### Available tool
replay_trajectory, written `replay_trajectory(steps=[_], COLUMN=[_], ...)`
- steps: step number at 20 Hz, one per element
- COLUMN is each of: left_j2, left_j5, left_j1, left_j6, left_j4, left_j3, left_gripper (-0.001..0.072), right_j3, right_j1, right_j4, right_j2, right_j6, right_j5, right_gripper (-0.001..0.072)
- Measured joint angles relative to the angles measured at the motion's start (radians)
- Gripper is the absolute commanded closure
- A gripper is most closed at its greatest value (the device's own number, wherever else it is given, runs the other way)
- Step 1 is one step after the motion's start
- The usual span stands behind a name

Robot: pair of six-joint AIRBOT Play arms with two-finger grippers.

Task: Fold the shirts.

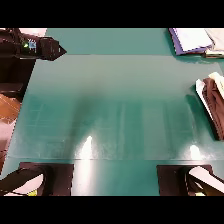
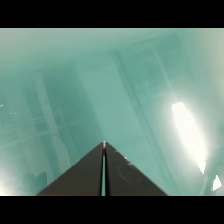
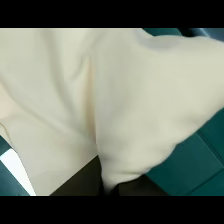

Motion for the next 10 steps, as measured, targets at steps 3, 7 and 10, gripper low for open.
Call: replay_trajectory(steps=[3,7,10], left_j2=[0.000,0.000,0.000], left_j5=[-0.003,-0.004,-0.004], left_j1=[0.000,0.000,0.000], left_j6=[0.000,0.000,0.000], left_j4=[0.000,0.000,0.000], left_j3=[0.000,0.000,0.000], left_gripper=[0.0683,0.0683,0.0682], right_j3=[-0.066,-0.036,0.011], right_j1=[-0.046,-0.083,-0.066], right_j4=[-0.030,0.013,0.237], right_j2=[0.019,0.028,0.030], right_j6=[-0.003,0.026,0.041], right_j5=[-0.010,-0.017,-0.020], right_gripper=[-0.0003,0.0020,0.0021])
